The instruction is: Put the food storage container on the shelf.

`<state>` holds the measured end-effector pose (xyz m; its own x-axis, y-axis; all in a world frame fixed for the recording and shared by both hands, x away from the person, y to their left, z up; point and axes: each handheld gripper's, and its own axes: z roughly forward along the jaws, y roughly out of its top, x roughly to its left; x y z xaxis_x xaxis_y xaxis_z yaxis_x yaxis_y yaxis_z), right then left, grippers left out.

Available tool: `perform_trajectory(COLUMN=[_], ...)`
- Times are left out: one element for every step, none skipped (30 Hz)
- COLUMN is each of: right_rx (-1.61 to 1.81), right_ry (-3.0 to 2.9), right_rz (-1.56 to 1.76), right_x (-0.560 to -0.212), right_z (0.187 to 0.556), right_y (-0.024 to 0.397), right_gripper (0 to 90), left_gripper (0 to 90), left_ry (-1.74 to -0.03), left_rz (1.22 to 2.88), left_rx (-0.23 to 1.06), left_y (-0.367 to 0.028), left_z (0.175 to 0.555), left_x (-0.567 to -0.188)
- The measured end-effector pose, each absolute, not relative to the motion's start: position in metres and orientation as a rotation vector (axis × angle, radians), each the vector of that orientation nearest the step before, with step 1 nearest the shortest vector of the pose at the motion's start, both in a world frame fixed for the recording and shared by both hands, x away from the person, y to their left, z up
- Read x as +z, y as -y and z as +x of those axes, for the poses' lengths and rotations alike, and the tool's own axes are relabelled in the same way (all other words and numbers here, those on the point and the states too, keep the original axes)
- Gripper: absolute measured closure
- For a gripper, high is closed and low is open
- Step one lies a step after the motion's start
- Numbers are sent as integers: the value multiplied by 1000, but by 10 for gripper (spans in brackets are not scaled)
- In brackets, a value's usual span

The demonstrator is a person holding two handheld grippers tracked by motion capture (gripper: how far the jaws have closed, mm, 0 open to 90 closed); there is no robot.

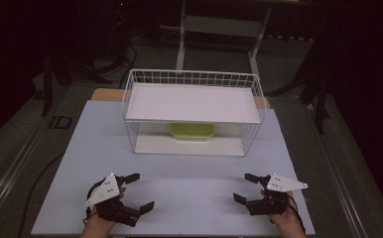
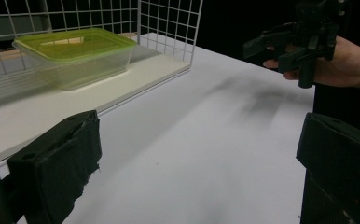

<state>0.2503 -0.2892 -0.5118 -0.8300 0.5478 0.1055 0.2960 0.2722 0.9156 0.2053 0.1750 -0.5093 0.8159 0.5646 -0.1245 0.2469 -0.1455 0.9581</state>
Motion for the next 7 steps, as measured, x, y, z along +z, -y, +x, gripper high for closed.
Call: perform_trajectory(right_rx=[1586, 1582, 1581, 1591, 1590, 1582, 1584], right_ry=[-2313, -2311, -2308, -2310, -2310, -2312, -2317], right_rz=[784, 786, 782, 789, 794, 794, 795], right_x=[-512, -512, -512, -511, -511, -511, -511], right_z=[250, 250, 250, 250, 250, 250, 250], right_y=[289, 289, 289, 289, 289, 290, 290], right_gripper=[151, 151, 151, 151, 150, 150, 150], left_gripper=[7, 7, 7, 7, 7, 7, 7], left_ry=[-636, -637, -637, -635, -629, -627, -627], left_rz=[1730, 1729, 1730, 1732, 1735, 1738, 1738], left_rx=[314, 311, 310, 312, 311, 311, 311], left_y=[-175, -175, -175, -175, -175, -174, -174], left_z=[205, 205, 205, 205, 205, 205, 205], left_x=[-509, -509, -509, -509, -509, -509, -509])
